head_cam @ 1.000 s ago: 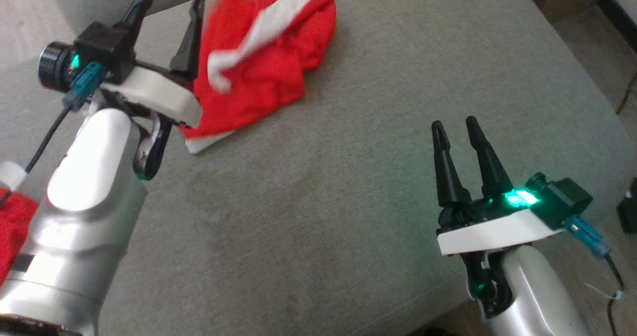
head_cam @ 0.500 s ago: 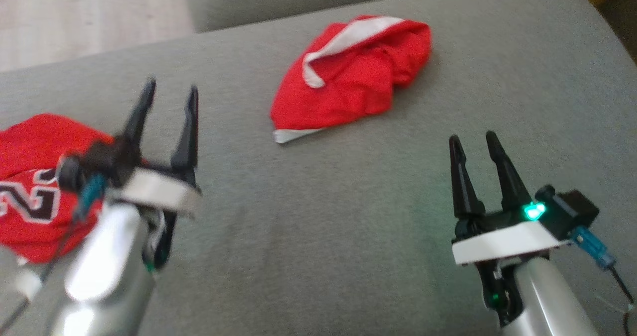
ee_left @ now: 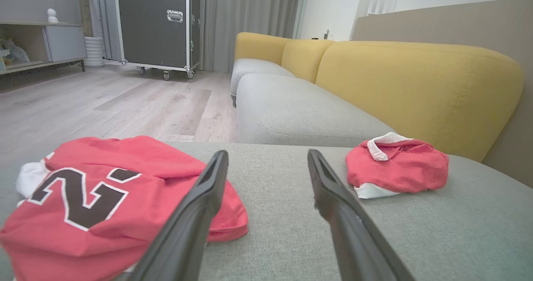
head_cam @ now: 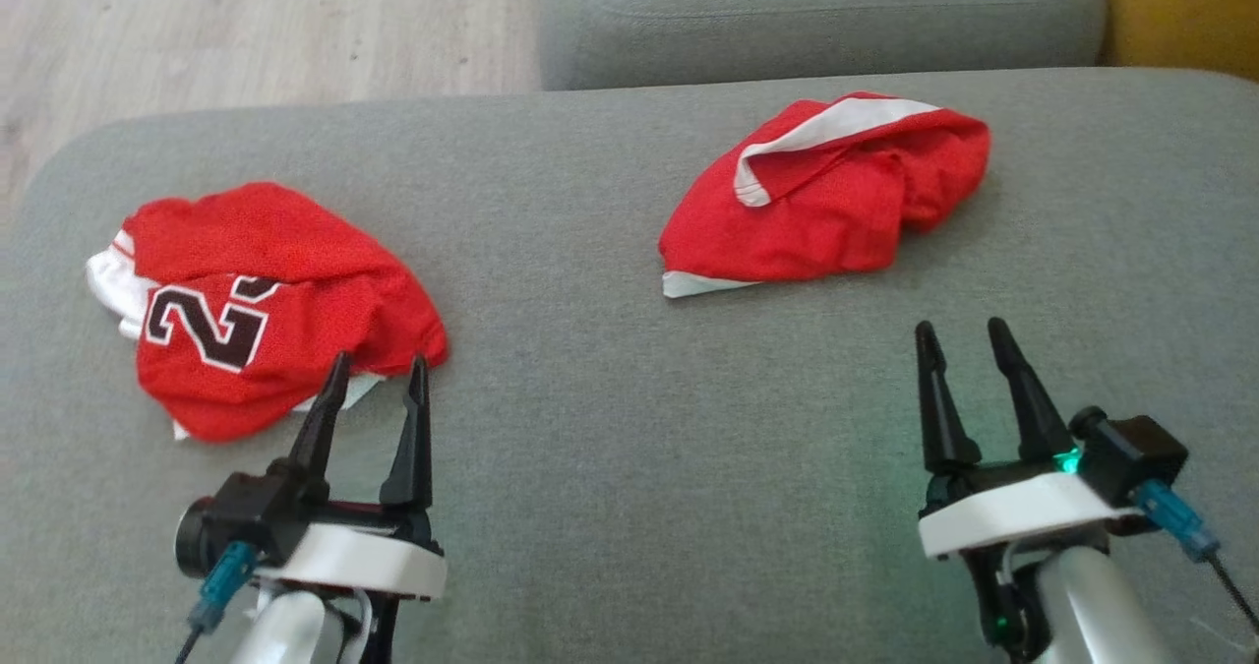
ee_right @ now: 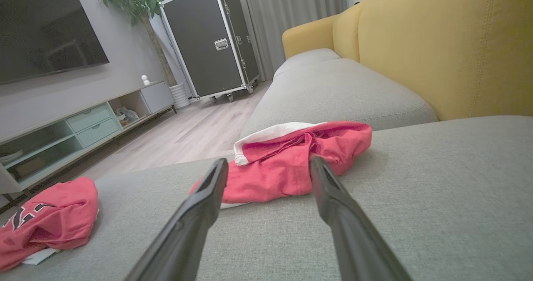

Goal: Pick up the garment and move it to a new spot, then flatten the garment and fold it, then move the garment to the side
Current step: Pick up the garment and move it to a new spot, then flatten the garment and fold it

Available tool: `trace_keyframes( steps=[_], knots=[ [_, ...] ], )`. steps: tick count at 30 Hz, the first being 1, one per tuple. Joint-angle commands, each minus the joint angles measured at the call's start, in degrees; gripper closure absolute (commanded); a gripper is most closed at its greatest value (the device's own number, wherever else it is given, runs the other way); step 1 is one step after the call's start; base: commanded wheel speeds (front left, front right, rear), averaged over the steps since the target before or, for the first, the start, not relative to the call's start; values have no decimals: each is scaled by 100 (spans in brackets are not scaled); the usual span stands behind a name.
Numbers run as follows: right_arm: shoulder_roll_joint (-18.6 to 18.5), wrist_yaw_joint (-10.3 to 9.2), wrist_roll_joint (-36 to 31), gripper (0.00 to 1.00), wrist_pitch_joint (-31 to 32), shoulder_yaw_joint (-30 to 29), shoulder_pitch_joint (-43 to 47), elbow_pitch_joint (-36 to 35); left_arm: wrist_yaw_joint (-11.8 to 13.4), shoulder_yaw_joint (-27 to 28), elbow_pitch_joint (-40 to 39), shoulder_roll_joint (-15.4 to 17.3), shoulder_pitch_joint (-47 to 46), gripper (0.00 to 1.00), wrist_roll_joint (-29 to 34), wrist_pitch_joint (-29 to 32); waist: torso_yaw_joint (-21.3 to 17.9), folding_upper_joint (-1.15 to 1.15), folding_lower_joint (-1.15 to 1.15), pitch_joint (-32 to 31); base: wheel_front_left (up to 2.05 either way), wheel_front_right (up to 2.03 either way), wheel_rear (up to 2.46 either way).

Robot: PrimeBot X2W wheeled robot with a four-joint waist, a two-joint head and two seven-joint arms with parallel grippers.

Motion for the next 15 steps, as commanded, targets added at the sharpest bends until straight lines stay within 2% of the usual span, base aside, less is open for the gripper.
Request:
trace_keyframes(
  steps=[1, 6, 15],
  knots=[
    [-23, -4, -33, 0, -60, 70, -252, -136, -30, 239, -208, 37, -285, 0, 49, -53, 78, 0, 1, 66, 0, 0, 0],
    [-23, -4, 19, 0, -60, -175, -753, 425, -119, 347, -235, -63, -404, 0, 160, -53, 268, 0, 1, 316, 0, 0, 0],
    [-23, -4, 288, 0, -60, -752, -2365, 2576, -331, 345, -52, -335, -715, 0, 327, -53, 701, 0, 1, 703, 0, 0, 0]
  ],
)
